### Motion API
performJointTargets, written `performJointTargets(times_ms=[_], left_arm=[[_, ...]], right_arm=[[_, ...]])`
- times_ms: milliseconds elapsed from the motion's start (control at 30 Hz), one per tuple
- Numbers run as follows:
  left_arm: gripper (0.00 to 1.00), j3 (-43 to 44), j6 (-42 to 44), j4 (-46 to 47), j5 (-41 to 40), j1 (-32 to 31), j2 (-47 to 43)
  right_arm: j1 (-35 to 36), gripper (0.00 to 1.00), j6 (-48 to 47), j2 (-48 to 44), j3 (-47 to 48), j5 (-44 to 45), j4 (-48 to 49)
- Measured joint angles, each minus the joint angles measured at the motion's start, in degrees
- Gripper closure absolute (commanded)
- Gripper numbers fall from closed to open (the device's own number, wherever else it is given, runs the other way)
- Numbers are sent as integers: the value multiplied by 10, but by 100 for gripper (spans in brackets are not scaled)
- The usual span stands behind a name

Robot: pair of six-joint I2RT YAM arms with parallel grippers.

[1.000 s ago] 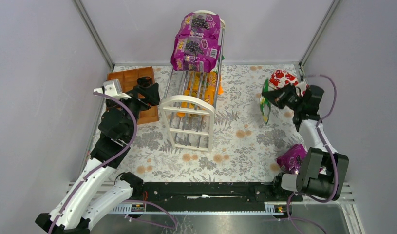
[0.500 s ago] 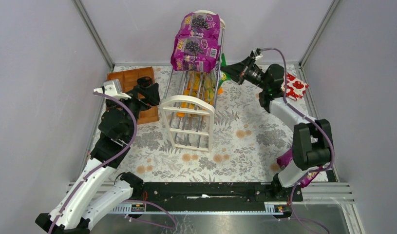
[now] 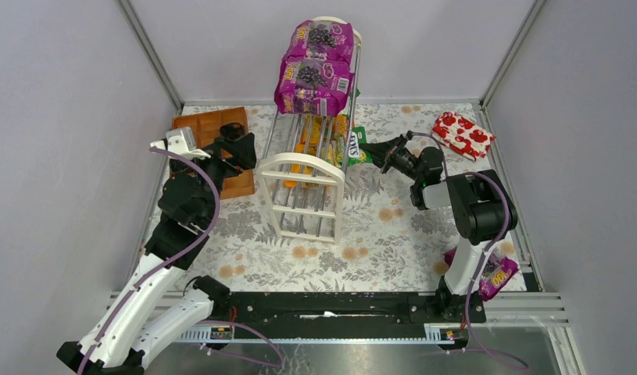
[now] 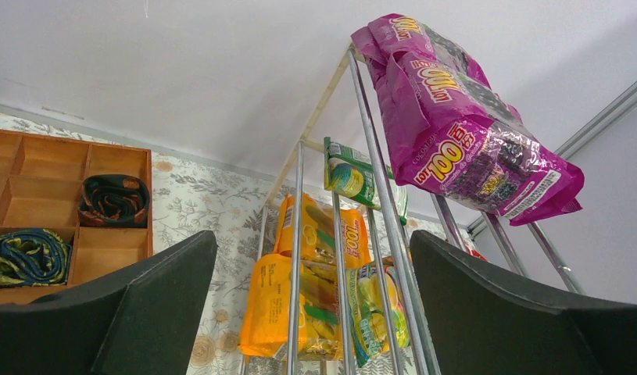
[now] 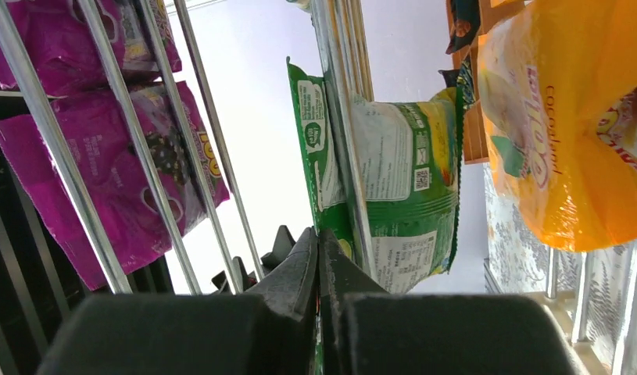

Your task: Place and organize the candy bags onto the shelf

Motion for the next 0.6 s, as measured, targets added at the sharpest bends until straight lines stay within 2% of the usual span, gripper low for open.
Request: performJointTargets(times_ms=[133,200,333,500,600], left_arm=[[1,0,0,0,0,0,0],[1,0,0,0,0,0,0],[1,0,0,0,1,0,2],[1,0,0,0,2,0,8],[1,0,0,0,2,0,8]], right_arm=[[-12,100,-25,-8,-19,-11,7],[-20,100,-57,-31,-18,-24,-26],[-31,100,-154,-106,27,-54,-151],[-38,100,-314,-228,117,-51,-361],[-45,100,-382,-286,144,-42,-435]])
